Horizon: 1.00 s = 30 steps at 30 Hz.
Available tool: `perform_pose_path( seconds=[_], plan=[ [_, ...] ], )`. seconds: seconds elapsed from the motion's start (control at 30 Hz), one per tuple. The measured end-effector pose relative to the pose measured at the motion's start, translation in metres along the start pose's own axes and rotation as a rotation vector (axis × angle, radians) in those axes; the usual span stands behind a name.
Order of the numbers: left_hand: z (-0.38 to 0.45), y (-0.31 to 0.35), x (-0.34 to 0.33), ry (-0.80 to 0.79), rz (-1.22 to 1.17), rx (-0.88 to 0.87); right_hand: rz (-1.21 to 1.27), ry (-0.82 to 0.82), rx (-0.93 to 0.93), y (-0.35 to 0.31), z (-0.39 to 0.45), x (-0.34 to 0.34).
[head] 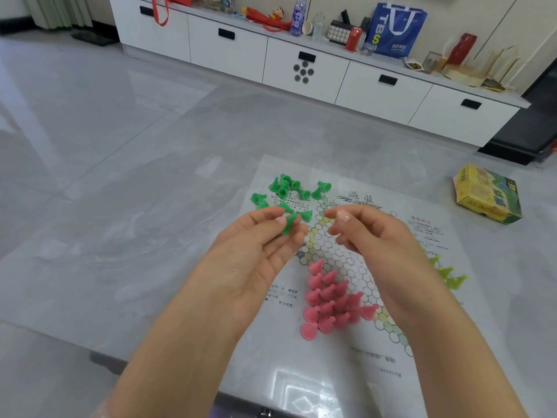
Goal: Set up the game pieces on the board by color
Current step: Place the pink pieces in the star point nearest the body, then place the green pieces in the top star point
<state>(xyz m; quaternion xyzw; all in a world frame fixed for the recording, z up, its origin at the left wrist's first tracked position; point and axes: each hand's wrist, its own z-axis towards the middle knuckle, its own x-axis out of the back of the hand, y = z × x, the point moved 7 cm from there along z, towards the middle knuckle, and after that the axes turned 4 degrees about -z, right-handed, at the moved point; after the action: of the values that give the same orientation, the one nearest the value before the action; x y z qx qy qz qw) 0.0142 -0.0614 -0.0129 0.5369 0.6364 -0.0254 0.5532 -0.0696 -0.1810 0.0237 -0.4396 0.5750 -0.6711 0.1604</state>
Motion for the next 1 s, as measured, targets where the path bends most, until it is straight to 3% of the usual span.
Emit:
perform_pose_path(
  seconds=[0.13,0.37,0.63,0.83,1.0],
  plan=[
    [-0.001,-0.007,-0.006,-0.070,0.101,-0.018,0.069,-0.113,0.136,-0.025,-0.012,-0.015],
    [-0.004,-0.015,-0.008,-0.065,0.246,-0.014,0.140,0.013,0.110,-0.012,-0.010,-0.016],
    [-0.004,-0.014,-0.011,-0.041,0.484,-0.142,0.149,0.008,0.014,-0.007,-0.011,-0.015],
    [-0.003,-0.017,-0.013,-0.024,0.531,-0.130,0.169,0.012,0.000,-0.001,-0.011,-0.012],
    [-0.003,-0.012,-0.018,0.039,0.593,-0.160,0.228,0.186,0.077,-0.001,-0.008,0.023]
  ],
)
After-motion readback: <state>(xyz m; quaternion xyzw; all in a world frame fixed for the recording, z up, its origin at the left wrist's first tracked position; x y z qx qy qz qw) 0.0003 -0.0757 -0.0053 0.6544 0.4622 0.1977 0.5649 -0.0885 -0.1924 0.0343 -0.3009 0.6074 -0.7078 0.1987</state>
